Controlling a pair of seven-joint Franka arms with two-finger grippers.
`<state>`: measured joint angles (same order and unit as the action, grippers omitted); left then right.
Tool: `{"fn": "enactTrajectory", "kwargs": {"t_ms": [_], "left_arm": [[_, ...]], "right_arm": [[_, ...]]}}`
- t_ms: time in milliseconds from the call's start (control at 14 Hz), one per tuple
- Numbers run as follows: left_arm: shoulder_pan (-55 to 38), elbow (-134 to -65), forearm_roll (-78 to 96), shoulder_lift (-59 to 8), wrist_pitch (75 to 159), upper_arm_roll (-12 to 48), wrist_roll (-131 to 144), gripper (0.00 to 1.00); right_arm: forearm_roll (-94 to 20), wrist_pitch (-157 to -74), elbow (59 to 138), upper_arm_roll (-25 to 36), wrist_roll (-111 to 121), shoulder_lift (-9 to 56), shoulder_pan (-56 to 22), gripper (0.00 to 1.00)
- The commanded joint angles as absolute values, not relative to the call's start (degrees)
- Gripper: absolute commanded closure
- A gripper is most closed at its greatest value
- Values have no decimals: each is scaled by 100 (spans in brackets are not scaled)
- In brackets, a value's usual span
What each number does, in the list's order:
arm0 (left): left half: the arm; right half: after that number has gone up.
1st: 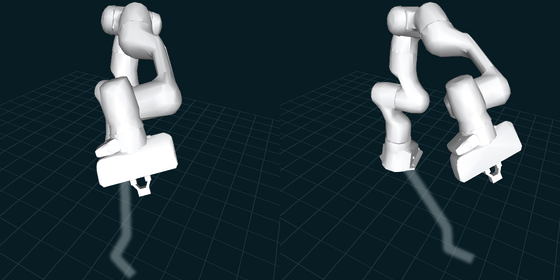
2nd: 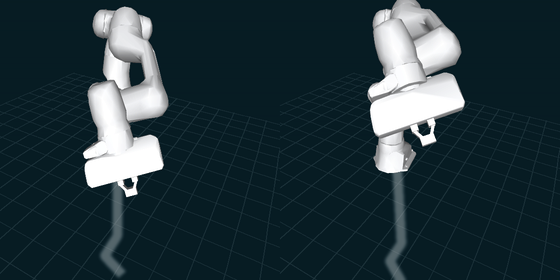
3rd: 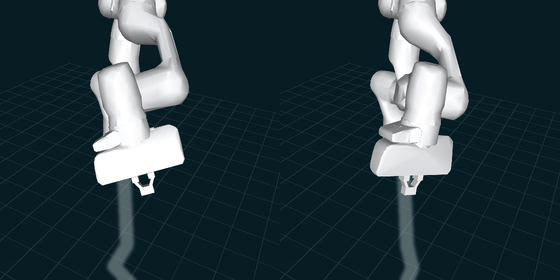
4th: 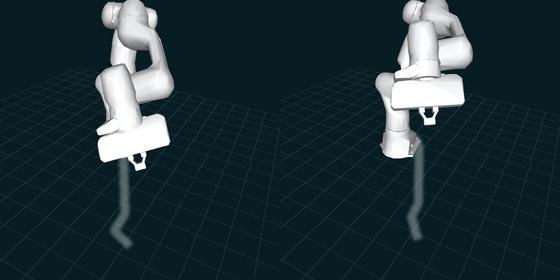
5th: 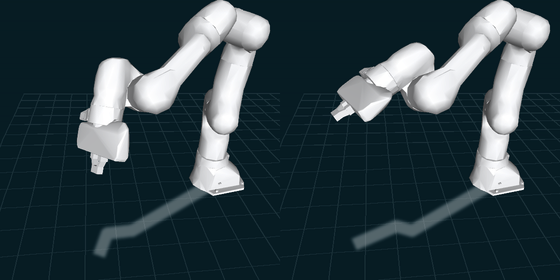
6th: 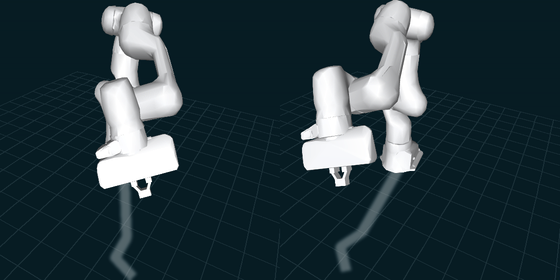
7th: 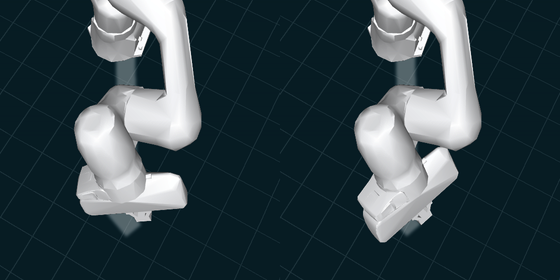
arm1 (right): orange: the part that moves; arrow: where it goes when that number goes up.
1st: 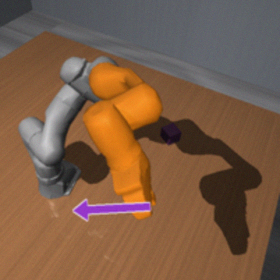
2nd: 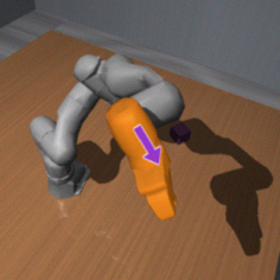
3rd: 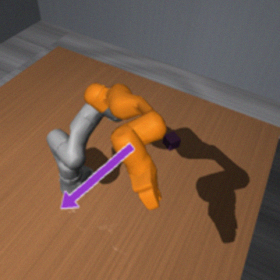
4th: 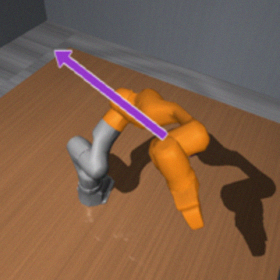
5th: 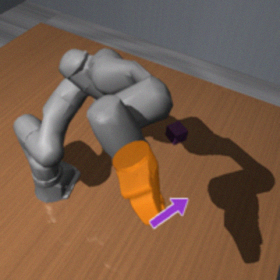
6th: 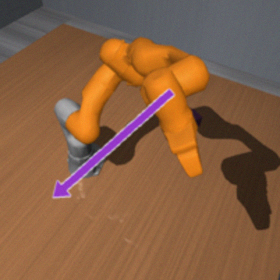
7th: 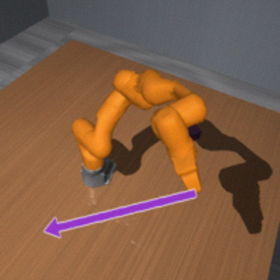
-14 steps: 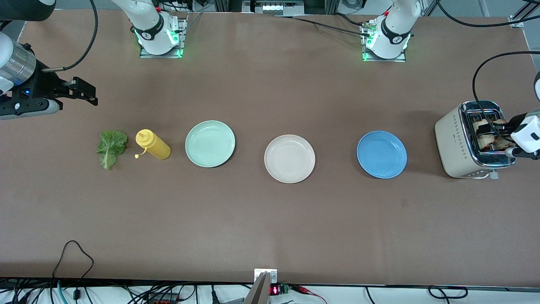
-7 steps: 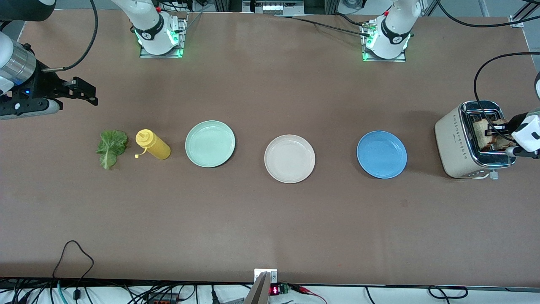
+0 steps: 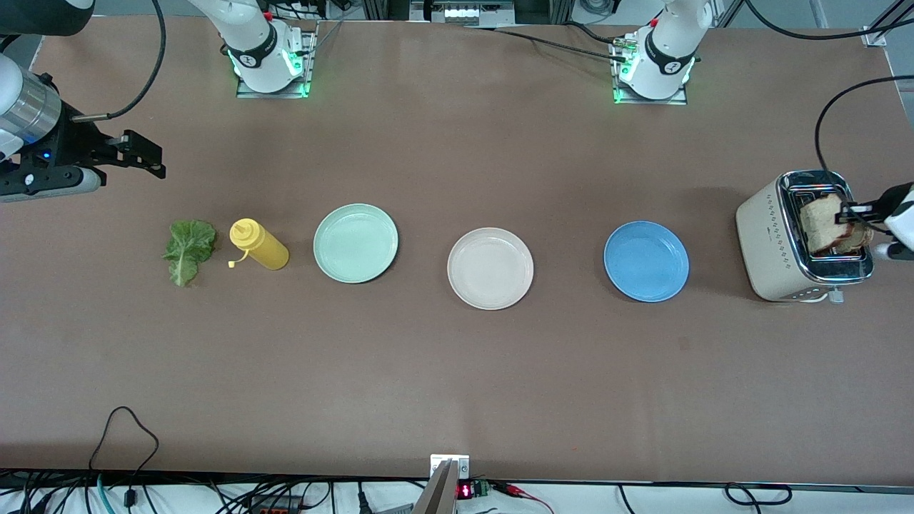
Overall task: Make sandwich in beige plate with both arms
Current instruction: 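Grasp a bread slice with the left gripper and lift it out, then carry the bread to the beige plate while the right gripper reaches the lettuce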
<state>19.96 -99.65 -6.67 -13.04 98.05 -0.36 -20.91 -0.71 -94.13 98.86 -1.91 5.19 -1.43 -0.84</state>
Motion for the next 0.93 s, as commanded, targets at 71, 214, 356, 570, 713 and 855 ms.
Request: {"fn": "enactTrajectory", "kwargs": {"t_ms": [71, 214, 356, 570, 713, 855], "left_arm": [[2013, -8871, -633, -1257, 8520, 148, -2347, 97], [2013, -8439, -589, -1257, 8070, 421, -2417, 98], [2013, -8315, -598, -1266, 7937, 1008, -2373, 98], [1995, -8376, -432, -1371, 7919, 1694, -2233, 98], [1960, -8376, 94, -1538, 7840, 1889, -1918, 98], [1715, -8393, 647, -1862, 7840, 1969, -1723, 98]], "right_arm": [[-158, -9404, 9967, -185, 624, -246, -70, 0], [-158, -9404, 9967, -185, 615, -255, -70, 0], [-158, -9404, 9967, -185, 615, -246, -70, 0], [-158, -9396, 9967, -185, 615, -255, -70, 0], [-158, -9404, 9967, -185, 615, -246, -70, 0], [-158, -9404, 9975, -185, 650, -229, -62, 0]]}}
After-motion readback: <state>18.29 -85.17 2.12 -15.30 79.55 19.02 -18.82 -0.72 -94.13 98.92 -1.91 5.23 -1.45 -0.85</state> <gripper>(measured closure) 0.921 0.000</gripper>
